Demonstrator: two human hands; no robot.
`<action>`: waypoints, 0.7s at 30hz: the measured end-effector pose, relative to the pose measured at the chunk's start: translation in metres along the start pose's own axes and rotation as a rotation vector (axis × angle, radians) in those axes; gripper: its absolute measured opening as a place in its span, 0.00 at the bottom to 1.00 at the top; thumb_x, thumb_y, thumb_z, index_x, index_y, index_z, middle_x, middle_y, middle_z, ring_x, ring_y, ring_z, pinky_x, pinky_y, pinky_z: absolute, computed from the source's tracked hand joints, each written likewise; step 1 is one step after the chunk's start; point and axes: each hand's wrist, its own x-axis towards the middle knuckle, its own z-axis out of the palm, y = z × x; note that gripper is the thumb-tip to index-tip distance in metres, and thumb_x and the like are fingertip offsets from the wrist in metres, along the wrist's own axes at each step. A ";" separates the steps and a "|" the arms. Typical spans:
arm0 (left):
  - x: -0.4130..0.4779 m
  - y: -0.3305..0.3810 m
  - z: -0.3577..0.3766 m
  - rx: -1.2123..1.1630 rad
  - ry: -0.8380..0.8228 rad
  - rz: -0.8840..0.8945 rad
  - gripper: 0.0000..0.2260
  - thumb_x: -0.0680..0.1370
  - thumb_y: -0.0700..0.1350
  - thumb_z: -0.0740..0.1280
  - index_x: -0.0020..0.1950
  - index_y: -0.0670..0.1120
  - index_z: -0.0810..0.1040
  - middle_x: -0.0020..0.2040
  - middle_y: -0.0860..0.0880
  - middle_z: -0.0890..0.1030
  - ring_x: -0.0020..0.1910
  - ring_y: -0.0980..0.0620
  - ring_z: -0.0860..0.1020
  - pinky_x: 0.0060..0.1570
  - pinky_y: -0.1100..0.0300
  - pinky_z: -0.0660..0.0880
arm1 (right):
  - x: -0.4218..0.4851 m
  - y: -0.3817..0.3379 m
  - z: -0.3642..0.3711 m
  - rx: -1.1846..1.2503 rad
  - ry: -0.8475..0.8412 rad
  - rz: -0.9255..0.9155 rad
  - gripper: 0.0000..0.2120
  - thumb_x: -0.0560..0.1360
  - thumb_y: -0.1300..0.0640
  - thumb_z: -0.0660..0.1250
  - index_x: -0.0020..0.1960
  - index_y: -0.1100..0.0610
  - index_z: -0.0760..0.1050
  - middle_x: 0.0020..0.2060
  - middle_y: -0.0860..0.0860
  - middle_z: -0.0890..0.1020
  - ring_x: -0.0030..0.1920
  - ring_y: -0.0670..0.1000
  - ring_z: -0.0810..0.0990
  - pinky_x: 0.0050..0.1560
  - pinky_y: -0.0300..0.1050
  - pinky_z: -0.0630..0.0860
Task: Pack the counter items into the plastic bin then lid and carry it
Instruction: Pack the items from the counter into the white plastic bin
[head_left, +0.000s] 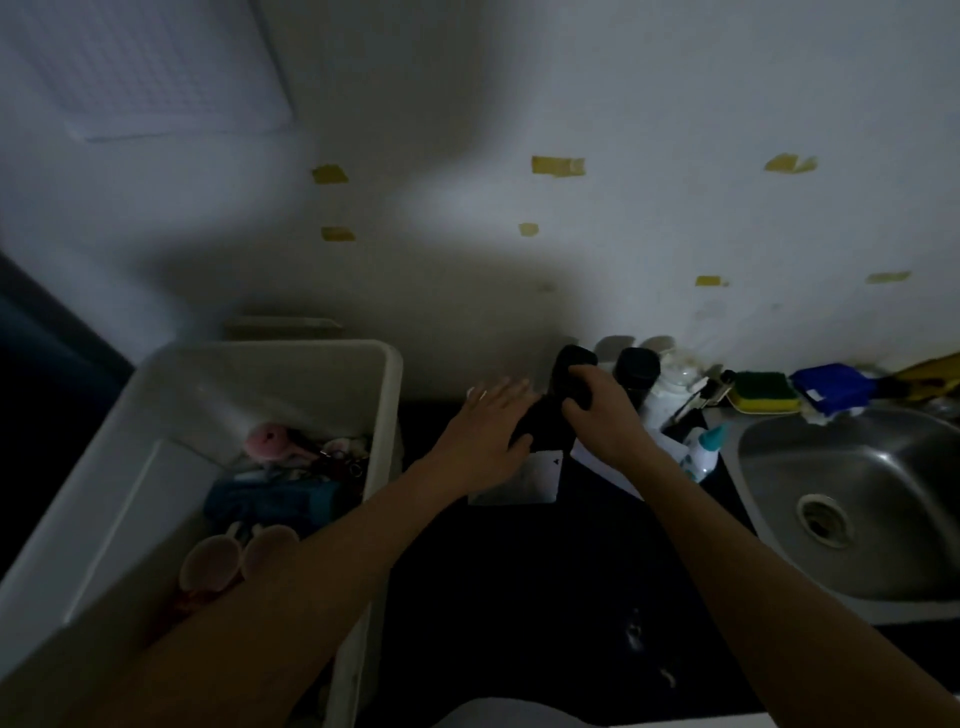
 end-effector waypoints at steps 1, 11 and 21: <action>0.005 0.004 0.003 -0.009 -0.002 -0.010 0.26 0.82 0.50 0.59 0.79 0.47 0.58 0.80 0.48 0.56 0.79 0.48 0.51 0.77 0.50 0.46 | 0.008 0.005 -0.002 -0.009 -0.001 -0.021 0.24 0.76 0.64 0.65 0.71 0.64 0.68 0.67 0.61 0.73 0.67 0.59 0.71 0.69 0.51 0.68; 0.032 0.028 0.031 -0.084 -0.006 -0.129 0.21 0.81 0.46 0.60 0.74 0.46 0.66 0.79 0.46 0.59 0.78 0.45 0.54 0.76 0.49 0.48 | 0.062 0.042 -0.004 -0.243 -0.096 -0.055 0.27 0.76 0.54 0.65 0.73 0.60 0.67 0.74 0.62 0.64 0.72 0.64 0.62 0.68 0.56 0.65; 0.030 0.028 0.041 -0.134 -0.056 -0.232 0.22 0.81 0.44 0.59 0.76 0.45 0.64 0.79 0.46 0.57 0.79 0.45 0.52 0.77 0.48 0.46 | 0.067 0.054 0.010 -0.110 -0.046 -0.058 0.20 0.72 0.59 0.72 0.61 0.61 0.71 0.62 0.60 0.67 0.50 0.62 0.76 0.50 0.51 0.76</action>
